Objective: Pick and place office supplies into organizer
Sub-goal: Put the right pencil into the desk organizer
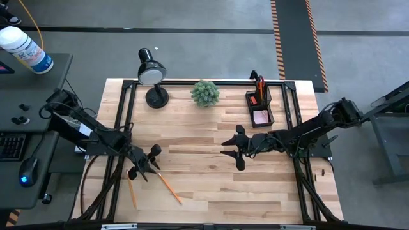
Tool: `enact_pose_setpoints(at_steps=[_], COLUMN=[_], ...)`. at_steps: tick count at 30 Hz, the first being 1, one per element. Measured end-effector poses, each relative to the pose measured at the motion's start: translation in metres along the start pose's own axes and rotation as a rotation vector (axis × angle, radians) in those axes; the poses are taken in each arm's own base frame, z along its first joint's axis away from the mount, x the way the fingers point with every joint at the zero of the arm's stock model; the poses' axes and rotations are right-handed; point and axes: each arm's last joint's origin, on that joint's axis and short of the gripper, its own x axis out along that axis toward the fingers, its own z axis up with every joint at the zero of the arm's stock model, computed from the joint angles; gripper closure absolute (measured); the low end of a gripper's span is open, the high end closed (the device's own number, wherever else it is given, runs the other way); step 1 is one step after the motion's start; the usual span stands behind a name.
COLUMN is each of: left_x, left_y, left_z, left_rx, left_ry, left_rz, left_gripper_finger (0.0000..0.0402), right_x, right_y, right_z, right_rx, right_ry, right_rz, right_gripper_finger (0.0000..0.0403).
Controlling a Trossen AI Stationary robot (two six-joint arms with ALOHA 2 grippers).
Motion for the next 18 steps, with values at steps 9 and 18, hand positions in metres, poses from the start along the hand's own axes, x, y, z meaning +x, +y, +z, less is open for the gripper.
enact_pose_setpoints(at_steps=[9,18], left_x=[0.0004,0.0012], left_y=[-0.0025,-0.0016], left_z=[-0.0047,-0.0025], left_rx=[-0.128,-0.121], left_ry=[0.003,-0.020], left_rz=[-0.026,-0.018], left_gripper_finger=[0.0300,0.0300], right_x=[0.0000,0.0000], right_y=[0.0000,-0.0004], right_z=[0.0010,0.0011], right_rx=[-0.003,-0.003], right_ry=[-0.010,-0.014], right_rz=[-0.004,-0.020], right_gripper_finger=[0.0245,0.0251])
